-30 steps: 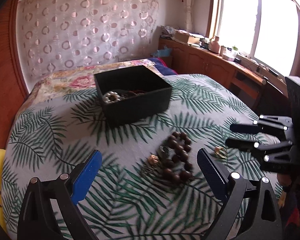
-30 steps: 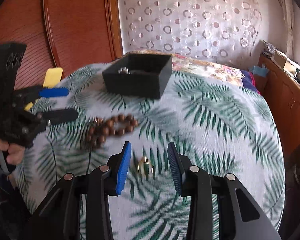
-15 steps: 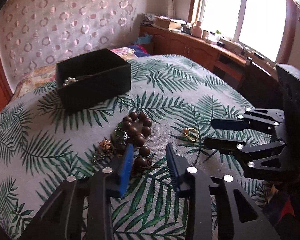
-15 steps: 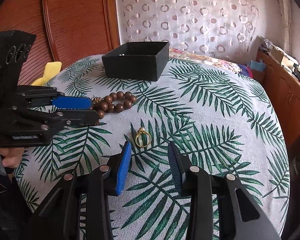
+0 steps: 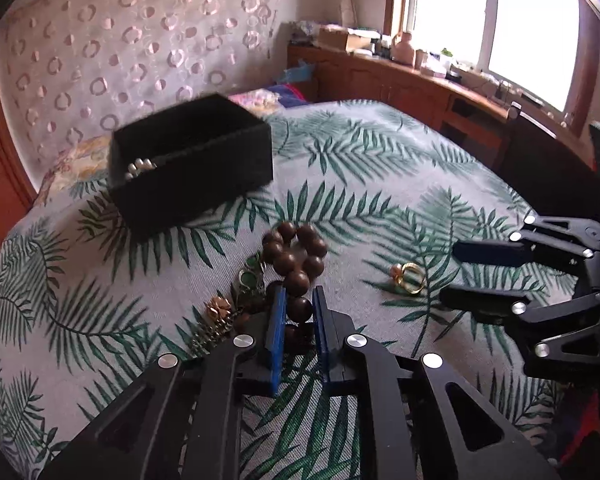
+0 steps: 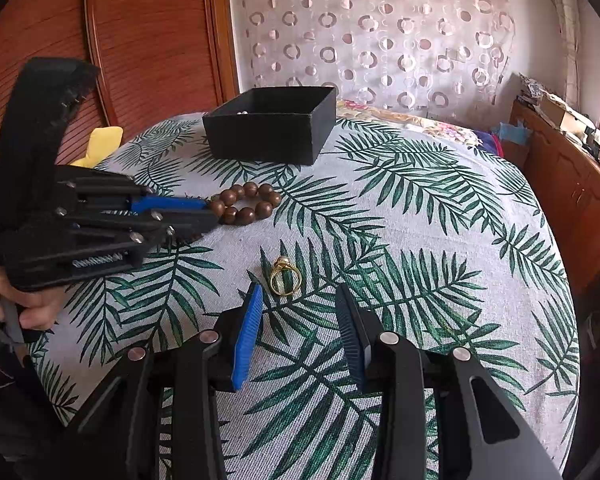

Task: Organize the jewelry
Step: 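Move both tools back to the wooden beads and gold ring, then grasp the wooden bead bracelet with the left tool while the right tool grasps the gold ring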

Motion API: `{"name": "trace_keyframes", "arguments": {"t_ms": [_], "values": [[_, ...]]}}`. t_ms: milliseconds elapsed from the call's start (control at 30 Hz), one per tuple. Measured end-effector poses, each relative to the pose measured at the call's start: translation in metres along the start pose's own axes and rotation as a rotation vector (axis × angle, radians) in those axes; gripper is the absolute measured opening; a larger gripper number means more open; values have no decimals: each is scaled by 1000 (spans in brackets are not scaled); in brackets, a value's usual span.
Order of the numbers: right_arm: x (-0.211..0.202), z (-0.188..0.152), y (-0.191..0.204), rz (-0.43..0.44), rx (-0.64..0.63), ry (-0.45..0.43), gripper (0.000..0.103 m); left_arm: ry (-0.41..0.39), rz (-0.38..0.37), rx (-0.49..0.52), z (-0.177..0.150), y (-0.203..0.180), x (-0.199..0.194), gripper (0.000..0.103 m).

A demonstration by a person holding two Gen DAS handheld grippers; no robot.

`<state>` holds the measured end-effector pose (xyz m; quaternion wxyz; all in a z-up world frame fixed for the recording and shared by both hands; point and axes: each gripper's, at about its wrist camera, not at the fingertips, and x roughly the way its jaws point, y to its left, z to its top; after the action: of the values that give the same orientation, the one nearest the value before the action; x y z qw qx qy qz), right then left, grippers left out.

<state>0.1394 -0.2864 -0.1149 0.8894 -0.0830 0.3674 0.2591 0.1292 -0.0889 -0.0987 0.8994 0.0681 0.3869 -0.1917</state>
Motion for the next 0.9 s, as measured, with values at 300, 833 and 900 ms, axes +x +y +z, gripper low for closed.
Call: {"name": "trace_keyframes", "arguments": {"t_ms": [300,833,900], "values": [[1,0,1,1,-6,6,40,-116,-59,-74,10,14,-47,12],[11,10,-4,31,0,53,22,-266,-107,-121,21,20,-112,12],[13,13,-5,34,2,51,18,-269,-108,-121,19,20,-114,12]]}}
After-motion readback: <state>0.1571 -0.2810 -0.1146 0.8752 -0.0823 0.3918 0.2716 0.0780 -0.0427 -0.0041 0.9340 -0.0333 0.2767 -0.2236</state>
